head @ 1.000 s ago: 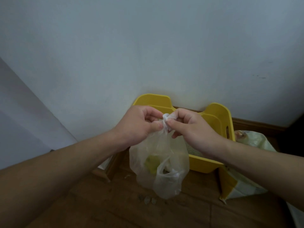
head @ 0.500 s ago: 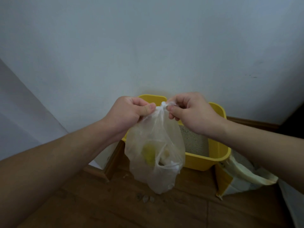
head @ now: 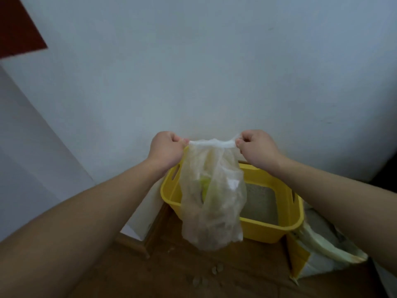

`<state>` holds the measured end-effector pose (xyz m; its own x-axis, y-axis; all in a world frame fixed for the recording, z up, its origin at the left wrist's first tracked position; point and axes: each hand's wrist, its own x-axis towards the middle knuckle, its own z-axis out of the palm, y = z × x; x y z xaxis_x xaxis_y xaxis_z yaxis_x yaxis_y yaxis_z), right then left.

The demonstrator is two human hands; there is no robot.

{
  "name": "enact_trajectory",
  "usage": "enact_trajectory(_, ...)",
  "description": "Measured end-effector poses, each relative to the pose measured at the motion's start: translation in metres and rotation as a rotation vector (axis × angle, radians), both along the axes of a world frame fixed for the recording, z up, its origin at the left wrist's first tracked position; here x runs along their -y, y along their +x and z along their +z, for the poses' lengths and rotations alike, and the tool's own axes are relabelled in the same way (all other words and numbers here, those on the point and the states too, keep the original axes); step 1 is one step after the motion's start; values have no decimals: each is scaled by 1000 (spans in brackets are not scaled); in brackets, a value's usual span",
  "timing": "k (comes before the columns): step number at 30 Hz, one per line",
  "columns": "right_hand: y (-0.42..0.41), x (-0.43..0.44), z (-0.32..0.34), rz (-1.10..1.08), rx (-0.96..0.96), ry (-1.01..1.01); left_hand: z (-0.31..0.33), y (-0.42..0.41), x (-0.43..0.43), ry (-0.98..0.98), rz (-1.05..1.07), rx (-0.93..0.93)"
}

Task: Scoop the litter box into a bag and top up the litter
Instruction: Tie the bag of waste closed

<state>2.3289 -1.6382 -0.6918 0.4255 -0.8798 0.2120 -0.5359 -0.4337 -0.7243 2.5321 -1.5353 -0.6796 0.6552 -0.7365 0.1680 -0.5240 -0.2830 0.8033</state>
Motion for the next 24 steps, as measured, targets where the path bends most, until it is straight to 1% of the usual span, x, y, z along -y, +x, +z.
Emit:
enact_trajectory(5,-12,20,-10,-73,-142,-18,-20,22,0,118,135,59)
enact_trajectory(12,-41,40,-33,-138,-297,-55,-46,39,-14,254,241,153)
enact_trajectory(17,-53,51,-42,-207,-317,-32,-53,38,-12,352,304,183)
enact_trajectory(20,-59,54,-50,-260,-350,5,-61,31,-11,417,305,200)
enact_trajectory(24,-73,59,-61,-307,-378,56,-70,21,-6,427,288,161)
